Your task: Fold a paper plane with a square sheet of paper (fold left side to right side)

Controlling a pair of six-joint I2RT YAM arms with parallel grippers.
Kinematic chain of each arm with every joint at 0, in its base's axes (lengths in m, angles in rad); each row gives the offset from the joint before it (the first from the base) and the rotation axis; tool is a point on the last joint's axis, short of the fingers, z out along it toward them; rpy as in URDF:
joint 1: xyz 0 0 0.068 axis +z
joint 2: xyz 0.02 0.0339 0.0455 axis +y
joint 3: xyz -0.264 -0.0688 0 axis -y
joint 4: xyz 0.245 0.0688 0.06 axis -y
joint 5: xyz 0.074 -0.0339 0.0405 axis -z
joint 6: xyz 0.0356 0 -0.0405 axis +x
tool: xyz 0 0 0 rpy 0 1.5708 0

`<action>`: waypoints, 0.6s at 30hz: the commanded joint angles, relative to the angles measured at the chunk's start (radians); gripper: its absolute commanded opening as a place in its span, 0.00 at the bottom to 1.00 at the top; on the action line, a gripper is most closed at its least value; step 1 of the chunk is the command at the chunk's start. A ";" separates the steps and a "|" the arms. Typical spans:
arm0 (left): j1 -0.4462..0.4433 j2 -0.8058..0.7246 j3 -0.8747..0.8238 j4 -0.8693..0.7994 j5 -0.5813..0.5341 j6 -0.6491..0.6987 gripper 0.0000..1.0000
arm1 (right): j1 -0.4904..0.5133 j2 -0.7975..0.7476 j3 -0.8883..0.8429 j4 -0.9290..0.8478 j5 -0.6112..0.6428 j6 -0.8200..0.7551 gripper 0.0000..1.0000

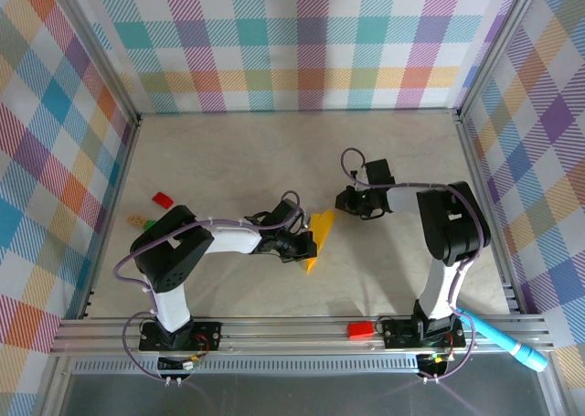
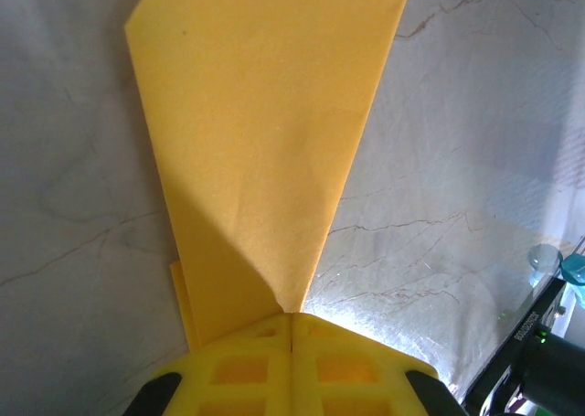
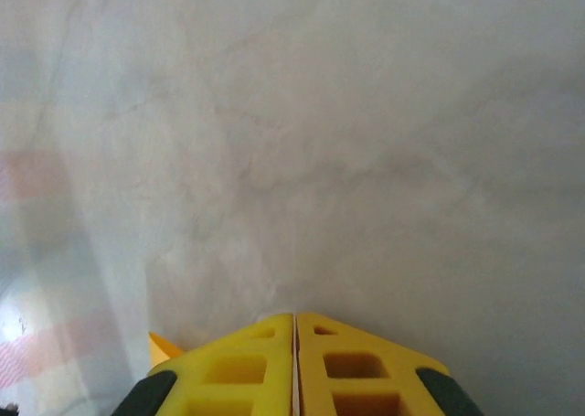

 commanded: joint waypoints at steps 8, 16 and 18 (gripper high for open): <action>0.008 0.037 0.003 -0.140 -0.105 -0.008 0.00 | 0.033 -0.209 -0.116 -0.032 -0.078 0.081 0.12; 0.021 0.039 0.029 -0.145 -0.105 0.008 0.00 | 0.205 -0.206 -0.213 0.066 -0.116 0.245 0.12; 0.020 0.040 0.027 -0.141 -0.105 0.006 0.00 | 0.227 -0.185 -0.217 0.079 -0.105 0.265 0.12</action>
